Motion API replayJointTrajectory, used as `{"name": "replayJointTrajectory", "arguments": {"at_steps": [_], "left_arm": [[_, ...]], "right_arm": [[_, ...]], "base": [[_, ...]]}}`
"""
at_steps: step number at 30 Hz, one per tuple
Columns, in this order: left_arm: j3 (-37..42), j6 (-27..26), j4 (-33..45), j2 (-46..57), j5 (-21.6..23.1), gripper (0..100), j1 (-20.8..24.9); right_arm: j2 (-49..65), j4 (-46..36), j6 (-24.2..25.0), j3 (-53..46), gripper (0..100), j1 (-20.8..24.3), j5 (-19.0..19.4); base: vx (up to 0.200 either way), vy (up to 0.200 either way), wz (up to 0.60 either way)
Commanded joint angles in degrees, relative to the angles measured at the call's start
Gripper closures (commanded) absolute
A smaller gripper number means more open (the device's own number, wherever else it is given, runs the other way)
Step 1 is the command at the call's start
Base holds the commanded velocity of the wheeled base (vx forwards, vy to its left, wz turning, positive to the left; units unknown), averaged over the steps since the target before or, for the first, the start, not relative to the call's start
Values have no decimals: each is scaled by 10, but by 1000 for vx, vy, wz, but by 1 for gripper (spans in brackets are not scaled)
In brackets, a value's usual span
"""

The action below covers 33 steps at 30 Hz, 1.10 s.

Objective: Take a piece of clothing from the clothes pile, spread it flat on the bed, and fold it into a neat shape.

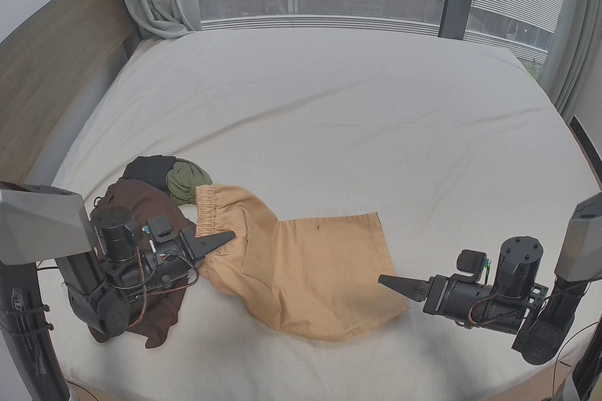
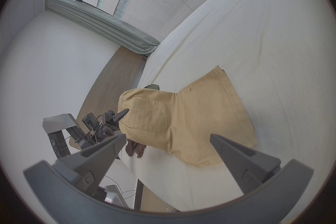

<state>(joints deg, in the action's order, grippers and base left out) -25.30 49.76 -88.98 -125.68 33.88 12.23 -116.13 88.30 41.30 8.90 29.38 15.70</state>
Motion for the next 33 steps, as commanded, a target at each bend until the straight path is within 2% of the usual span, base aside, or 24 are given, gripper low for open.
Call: {"name": "replayJointTrajectory", "arguments": {"at_steps": [1, 8, 12, 18, 30, 33], "left_arm": [[-20, 2, 0, -4, 0, 100, 32], [-52, 32, 0, -17, -3, 100, 73], [-59, 34, 0, -20, -5, 100, 80], [-89, 34, 4, -47, -21, 100, 121], [-139, 34, 43, -62, -29, 100, 154], [-174, 34, 52, -91, -30, 100, 168]], "right_arm": [[0, 0, 0, 0, 0, -1, 0], [1, 0, 0, 1, 0, -3, 0], [1, 0, 0, 1, 0, -3, 0], [2, 0, 0, 2, 0, -6, 0], [6, 0, 0, 16, 0, -36, -1], [7, 0, 0, 23, 0, -49, -1]], "base": [[0, 0, 0], [0, 0, 0], [0, 0, 0], [0, 0, 0], [0, 0, 0], [0, 0, 0]]}}
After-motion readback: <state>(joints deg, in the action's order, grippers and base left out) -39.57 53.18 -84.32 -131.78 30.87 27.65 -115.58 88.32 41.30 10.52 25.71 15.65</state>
